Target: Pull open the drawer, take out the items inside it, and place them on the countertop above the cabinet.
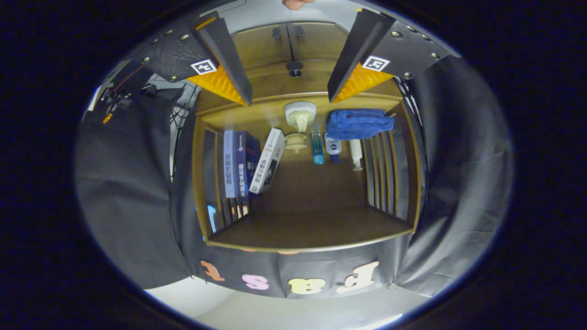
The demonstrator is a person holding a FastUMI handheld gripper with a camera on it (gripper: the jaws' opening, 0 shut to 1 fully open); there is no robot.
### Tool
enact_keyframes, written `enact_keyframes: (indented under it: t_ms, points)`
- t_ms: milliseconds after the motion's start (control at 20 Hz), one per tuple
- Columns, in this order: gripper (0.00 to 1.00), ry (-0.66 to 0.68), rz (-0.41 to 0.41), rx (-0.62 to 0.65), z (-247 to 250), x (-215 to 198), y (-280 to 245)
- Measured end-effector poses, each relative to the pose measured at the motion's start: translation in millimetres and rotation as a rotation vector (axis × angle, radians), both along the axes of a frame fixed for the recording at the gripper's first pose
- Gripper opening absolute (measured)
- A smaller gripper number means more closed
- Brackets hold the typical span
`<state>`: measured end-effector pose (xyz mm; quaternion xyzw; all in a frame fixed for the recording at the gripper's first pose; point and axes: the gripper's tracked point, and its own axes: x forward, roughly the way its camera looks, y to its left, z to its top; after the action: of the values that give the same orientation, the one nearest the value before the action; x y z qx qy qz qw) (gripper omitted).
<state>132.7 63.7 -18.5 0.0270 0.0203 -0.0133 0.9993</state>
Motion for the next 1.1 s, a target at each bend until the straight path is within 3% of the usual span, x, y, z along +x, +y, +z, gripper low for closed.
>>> enact_keyframes:
  t_ms: [500,1100]
  points:
    - [0.99,-0.095,-0.059,0.035,51,-86,-30]
    - [0.99,-0.098,-0.076,0.027,53,-91,-50]
